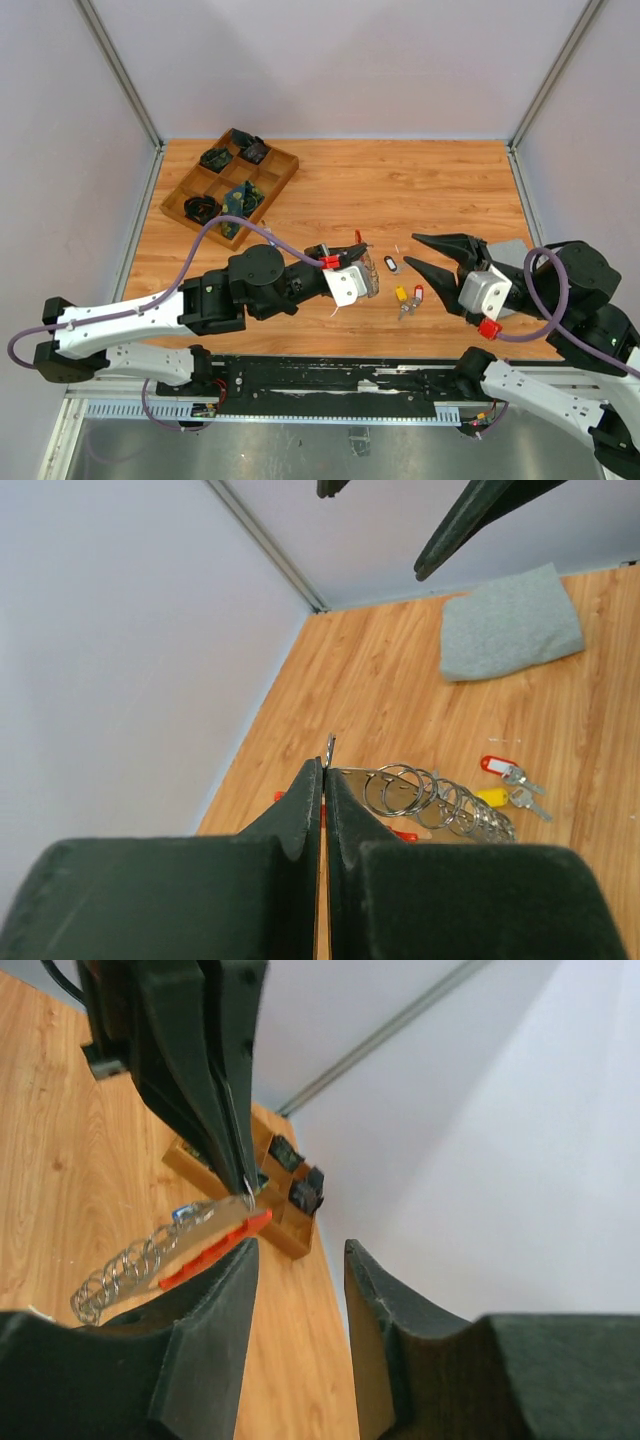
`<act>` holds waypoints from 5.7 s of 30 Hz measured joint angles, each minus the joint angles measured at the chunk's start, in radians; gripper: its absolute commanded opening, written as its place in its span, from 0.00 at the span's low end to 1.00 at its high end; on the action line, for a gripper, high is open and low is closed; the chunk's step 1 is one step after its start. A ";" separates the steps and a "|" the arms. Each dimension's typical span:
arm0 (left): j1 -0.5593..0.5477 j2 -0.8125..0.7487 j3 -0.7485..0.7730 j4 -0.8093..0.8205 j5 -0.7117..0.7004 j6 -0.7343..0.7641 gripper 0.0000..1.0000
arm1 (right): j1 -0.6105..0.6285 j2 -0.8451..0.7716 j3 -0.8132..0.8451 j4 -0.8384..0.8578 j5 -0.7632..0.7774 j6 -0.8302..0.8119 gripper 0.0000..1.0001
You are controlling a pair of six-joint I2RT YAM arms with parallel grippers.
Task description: Put the keys on the keyring
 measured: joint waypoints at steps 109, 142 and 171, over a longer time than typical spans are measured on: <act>0.140 -0.210 -0.216 -0.075 -0.060 -0.336 0.00 | -0.344 0.910 -0.365 -0.243 0.616 1.243 0.19; 0.140 -0.204 -0.216 -0.068 -0.052 -0.339 0.01 | -0.344 0.426 -0.336 -0.254 0.460 1.073 0.01; 0.132 -0.184 -0.057 -0.055 0.040 -0.274 0.00 | -0.344 0.085 -0.093 -0.028 -0.458 0.804 0.00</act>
